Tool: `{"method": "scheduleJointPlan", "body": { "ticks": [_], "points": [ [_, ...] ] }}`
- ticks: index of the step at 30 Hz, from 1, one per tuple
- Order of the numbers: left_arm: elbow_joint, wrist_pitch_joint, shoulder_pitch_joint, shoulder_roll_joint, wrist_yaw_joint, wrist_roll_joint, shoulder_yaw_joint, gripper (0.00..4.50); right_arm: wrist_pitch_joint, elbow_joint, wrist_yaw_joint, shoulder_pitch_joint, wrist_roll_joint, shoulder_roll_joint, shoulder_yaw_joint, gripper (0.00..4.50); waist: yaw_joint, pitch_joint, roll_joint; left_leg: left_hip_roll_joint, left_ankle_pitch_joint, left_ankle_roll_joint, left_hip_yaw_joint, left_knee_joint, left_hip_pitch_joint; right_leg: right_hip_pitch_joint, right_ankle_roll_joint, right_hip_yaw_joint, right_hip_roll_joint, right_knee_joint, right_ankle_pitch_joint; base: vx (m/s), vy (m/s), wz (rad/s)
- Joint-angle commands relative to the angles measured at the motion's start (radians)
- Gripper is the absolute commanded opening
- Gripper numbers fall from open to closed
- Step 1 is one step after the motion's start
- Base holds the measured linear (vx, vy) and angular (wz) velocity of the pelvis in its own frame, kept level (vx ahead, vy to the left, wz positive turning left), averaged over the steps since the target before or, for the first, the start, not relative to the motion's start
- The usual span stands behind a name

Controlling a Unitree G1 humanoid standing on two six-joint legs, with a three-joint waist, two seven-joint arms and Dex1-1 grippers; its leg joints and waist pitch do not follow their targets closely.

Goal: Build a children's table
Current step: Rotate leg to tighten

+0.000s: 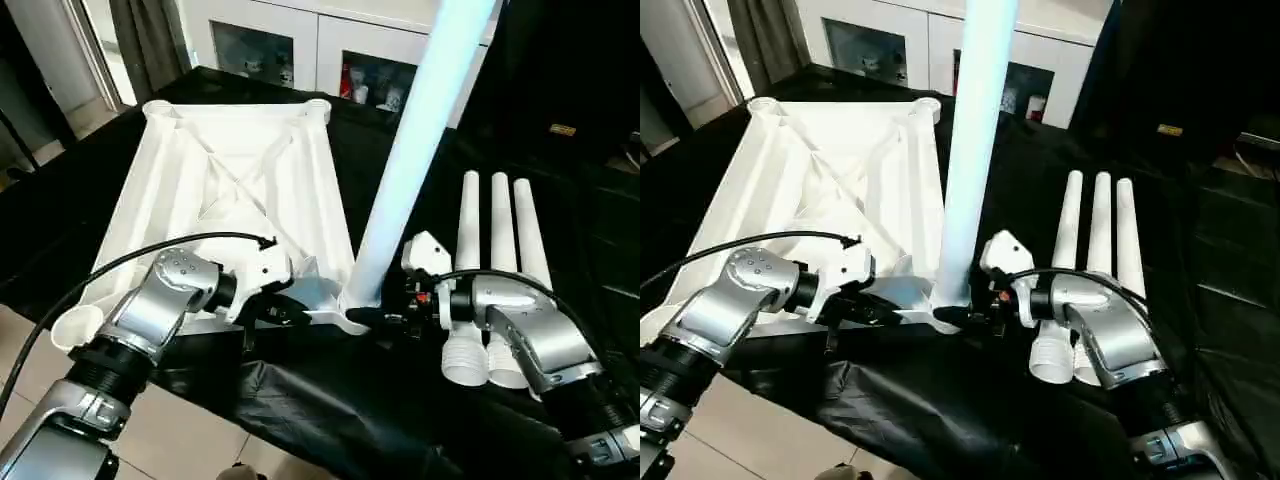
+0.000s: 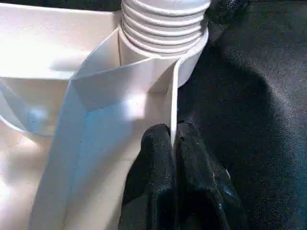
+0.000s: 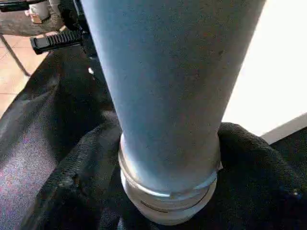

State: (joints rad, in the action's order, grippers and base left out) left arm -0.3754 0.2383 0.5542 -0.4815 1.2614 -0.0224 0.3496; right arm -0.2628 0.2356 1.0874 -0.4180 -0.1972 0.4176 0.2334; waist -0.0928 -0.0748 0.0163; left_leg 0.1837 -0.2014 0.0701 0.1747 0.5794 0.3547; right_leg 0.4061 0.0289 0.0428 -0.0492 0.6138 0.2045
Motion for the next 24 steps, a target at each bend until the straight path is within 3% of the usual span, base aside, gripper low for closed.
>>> {"method": "scheduleJointPlan", "body": {
  "ticks": [1, 6, 14, 17, 18, 20, 21, 23, 24],
  "points": [
    [0.013, 0.011, -0.006, 0.002, 0.012, 0.0, 0.017, 0.0, -0.01, -0.029, 0.01, 0.012, 0.006, 0.013, 0.008, 3.08, -0.004, 0.069, -0.001, 0.047, -0.026, -0.093, -0.012, -0.053, -0.002, -0.067, 0.273, -0.049, -0.091, -0.045, -0.092, 0.0, 0.0, 0.0],
    [0.012, 0.014, -0.005, 0.004, 0.01, 0.0, 0.016, 0.0, -0.012, -0.027, 0.01, 0.01, 0.003, 0.009, 0.014, 2.79, -0.005, 0.07, 0.001, 0.047, -0.023, -0.094, -0.012, -0.051, -0.001, -0.068, 0.273, -0.05, -0.092, -0.043, -0.09, 0.0, 0.0, 0.0],
    [-0.008, 0.031, -0.002, 0.019, -0.04, 0.006, 0.0, 0.0, -0.007, -0.006, -0.042, 0.035, 0.023, -0.016, 0.018, 2.73, -0.005, 0.068, -0.001, 0.048, -0.047, -0.083, -0.013, -0.052, -0.002, -0.066, 0.27, -0.049, -0.093, -0.047, -0.053, 0.0, 0.0, 0.0],
    [-0.064, 0.067, 0.025, 0.067, -0.152, 0.019, -0.033, 0.0, 0.023, 0.094, -0.225, 0.021, 0.09, -0.079, -0.004, 2.72, 0.0, 0.061, -0.004, 0.047, -0.096, -0.057, -0.011, -0.056, -0.007, -0.058, 0.265, -0.049, -0.094, -0.058, 0.037, -0.018, -0.001, -0.01],
    [-0.108, 0.094, 0.05, 0.105, -0.237, 0.027, -0.056, 0.0, 0.02, 0.173, -0.369, 0.006, 0.128, -0.13, -0.026, 2.72, 0.008, 0.054, -0.001, 0.043, -0.153, -0.016, -0.013, -0.062, -0.007, -0.058, 0.233, -0.049, -0.096, -0.073, 0.185, -0.054, -0.002, -0.03],
    [-0.128, 0.107, 0.062, 0.125, -0.275, 0.03, -0.066, 0.0, -0.005, 0.204, -0.428, -0.003, 0.131, -0.157, -0.04, 2.72, 0.011, 0.053, 0.003, 0.039, -0.179, 0.013, -0.021, -0.067, -0.003, -0.067, 0.184, -0.046, -0.1, -0.083, 0.317, -0.058, 0.002, -0.09],
    [-0.18, 0.144, 0.095, 0.184, -0.389, 0.037, -0.092, 0.0, -0.052, 0.275, -0.559, -0.033, 0.111, -0.235, -0.087, 2.72, 0.013, 0.055, 0.0, 0.04, -0.183, 0.01, -0.02, -0.067, -0.006, -0.063, 0.164, -0.047, -0.099, -0.087, 0.339, -0.051, 0.003, -0.09],
    [-0.207, 0.161, 0.112, 0.215, -0.447, 0.041, -0.103, 0.0, -0.063, 0.317, -0.638, -0.055, 0.101, -0.278, -0.114, 2.72, 0.018, 0.052, -0.001, 0.039, -0.213, 0.011, -0.019, -0.068, -0.013, -0.052, 0.163, -0.047, -0.098, -0.094, 0.373, 0.0, 0.0, 0.0],
    [-0.281, 0.173, 0.157, 0.288, -0.571, 0.054, -0.115, 0.0, -0.041, 0.429, -0.821, -0.118, 0.082, -0.375, -0.169, 2.72, 0.02, 0.055, 0.001, 0.038, -0.215, 0.014, -0.021, -0.068, -0.013, -0.051, 0.152, -0.047, -0.1, -0.097, 0.409, 0.0, 0.0, 0.0]
  ]
}}
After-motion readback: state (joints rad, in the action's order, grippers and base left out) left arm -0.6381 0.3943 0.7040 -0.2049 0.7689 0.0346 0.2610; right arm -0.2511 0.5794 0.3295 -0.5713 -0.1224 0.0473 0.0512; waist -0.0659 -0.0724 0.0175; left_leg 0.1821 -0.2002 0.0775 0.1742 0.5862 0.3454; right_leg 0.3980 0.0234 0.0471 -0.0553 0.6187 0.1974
